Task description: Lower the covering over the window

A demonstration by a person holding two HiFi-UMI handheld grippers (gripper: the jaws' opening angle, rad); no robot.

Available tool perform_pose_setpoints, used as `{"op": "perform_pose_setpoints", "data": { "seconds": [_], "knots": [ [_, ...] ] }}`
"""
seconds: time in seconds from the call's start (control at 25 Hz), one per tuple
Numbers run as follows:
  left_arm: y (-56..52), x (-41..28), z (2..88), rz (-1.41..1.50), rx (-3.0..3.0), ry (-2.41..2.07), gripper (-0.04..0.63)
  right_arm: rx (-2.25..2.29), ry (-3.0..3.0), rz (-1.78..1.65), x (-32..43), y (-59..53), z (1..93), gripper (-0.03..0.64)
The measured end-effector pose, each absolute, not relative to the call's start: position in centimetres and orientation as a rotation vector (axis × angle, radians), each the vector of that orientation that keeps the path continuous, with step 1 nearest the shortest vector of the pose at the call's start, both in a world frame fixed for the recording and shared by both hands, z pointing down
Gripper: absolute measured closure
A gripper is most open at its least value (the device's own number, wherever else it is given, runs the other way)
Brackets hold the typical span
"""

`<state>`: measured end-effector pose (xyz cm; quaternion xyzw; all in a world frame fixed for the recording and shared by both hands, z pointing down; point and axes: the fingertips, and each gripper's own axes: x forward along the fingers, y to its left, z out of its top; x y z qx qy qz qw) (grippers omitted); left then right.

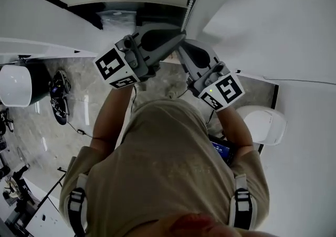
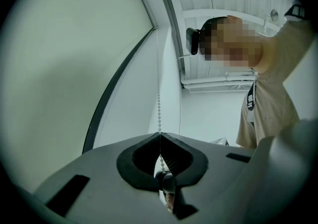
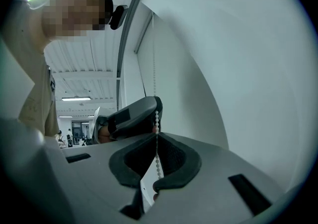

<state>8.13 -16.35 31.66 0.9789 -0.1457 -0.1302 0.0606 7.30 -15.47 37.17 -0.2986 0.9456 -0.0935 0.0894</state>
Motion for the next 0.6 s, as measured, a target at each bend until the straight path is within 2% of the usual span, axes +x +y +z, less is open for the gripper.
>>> {"op": "perform_pose_setpoints", "data": {
  "seconds": [0.6],
  "knots": [
    [-16.2,6.7,33.6,-0.355,2.959,-0.436,0.575,-0.923,2.802,-0.346,5.4,-15.4,39.2,0.601]
  ]
}}
